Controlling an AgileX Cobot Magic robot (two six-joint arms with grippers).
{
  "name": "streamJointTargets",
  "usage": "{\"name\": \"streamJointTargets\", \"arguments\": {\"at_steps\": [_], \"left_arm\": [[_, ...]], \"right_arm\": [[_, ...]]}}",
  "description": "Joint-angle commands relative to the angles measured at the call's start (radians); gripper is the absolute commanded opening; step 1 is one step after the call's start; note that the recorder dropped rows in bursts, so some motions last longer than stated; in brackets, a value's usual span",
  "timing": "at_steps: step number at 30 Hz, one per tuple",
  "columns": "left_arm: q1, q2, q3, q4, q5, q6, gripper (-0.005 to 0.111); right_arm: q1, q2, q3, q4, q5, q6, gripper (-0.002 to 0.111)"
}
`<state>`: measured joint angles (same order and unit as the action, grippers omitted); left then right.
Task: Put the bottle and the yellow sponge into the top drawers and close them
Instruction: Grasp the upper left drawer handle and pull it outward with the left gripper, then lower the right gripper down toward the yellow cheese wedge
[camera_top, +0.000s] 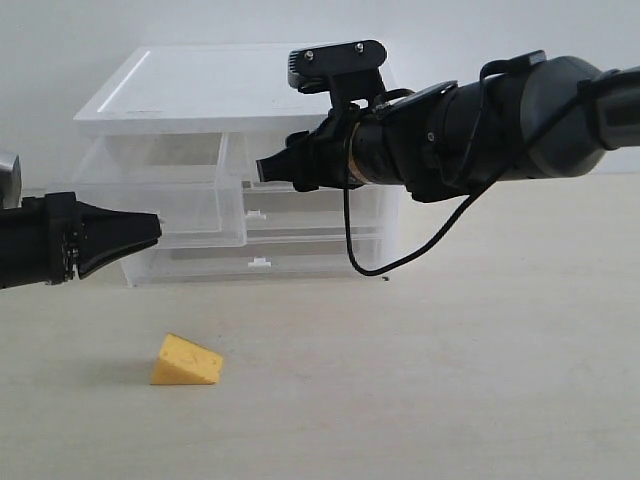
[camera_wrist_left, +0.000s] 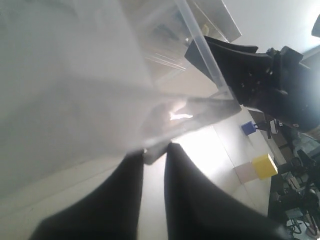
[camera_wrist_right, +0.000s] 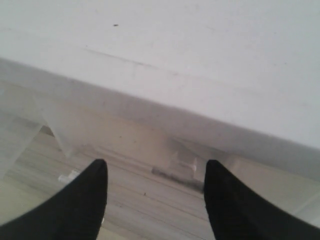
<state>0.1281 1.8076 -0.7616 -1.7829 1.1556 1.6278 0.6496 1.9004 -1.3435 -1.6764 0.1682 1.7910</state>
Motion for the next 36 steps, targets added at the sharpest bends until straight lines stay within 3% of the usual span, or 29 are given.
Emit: {"name": "streamJointTargets", "arguments": {"at_steps": [1, 25, 28, 33, 36], "left_arm": [[-0.010, -0.018, 0.022, 0.039, 0.065, 0.031, 0.004], [-0.008, -0.018, 0.023, 0.039, 0.065, 0.035, 0.004], [0.031, -0.018, 0.019, 0.039, 0.065, 0.035, 0.004], [0.070, -0.018, 0.005, 0.039, 0.065, 0.032, 0.004], [0.070, -0.018, -0.019, 0.039, 0.065, 0.013, 0.004]], "right_arm": [[-0.003, 0.006, -0.024, -0.034, -0.061, -0.014, 0.053], [-0.001, -0.114, 0.134, -0.004, -0.135, -0.037, 0.053], [-0.001, -0.114, 0.170, -0.004, -0.145, -0.037, 0.053], [-0.001, -0.114, 0.237, -0.004, -0.237, -0.037, 0.053], [-0.001, -0.114, 0.255, -0.056, -0.417, -0.050, 0.053]]}}
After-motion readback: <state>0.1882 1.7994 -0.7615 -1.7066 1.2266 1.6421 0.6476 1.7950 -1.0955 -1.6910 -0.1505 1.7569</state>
